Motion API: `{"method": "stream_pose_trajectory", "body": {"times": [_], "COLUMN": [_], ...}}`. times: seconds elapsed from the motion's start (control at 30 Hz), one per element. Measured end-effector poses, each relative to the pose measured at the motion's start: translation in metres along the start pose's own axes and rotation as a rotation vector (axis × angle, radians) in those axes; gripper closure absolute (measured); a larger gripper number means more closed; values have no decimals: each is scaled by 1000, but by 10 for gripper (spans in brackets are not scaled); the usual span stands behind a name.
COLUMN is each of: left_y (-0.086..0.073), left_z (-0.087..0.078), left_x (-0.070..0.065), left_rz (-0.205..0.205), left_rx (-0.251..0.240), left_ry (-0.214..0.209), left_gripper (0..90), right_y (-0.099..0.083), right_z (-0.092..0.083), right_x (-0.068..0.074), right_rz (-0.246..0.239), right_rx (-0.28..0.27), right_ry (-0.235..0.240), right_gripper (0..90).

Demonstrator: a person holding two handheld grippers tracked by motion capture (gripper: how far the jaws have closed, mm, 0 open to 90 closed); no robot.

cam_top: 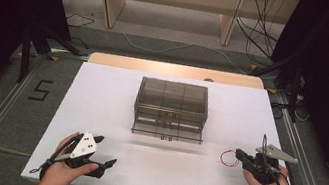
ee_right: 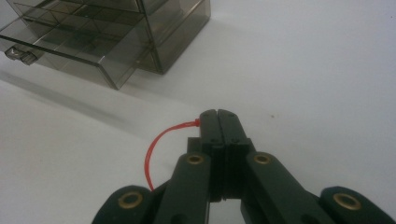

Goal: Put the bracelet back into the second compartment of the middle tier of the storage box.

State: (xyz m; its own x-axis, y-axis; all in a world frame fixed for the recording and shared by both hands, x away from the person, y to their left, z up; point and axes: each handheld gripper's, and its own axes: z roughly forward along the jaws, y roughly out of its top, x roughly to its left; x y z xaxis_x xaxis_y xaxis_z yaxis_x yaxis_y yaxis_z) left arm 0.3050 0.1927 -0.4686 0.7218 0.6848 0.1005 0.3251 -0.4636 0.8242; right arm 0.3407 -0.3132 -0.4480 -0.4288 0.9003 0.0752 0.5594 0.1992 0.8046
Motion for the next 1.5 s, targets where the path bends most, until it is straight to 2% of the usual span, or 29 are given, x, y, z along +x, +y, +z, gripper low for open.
{"method": "stream_pose_trajectory", "body": {"times": [1.5], "left_y": [0], "left_z": [2], "left_x": [-2], "left_rz": [1], "left_rx": [0], "left_ry": [-7], "left_gripper": [160], "right_y": [29], "right_z": [9], "right_x": [18], "right_rz": [-25], "right_rx": [-55], "right_ry": [33], "right_gripper": [900]}}
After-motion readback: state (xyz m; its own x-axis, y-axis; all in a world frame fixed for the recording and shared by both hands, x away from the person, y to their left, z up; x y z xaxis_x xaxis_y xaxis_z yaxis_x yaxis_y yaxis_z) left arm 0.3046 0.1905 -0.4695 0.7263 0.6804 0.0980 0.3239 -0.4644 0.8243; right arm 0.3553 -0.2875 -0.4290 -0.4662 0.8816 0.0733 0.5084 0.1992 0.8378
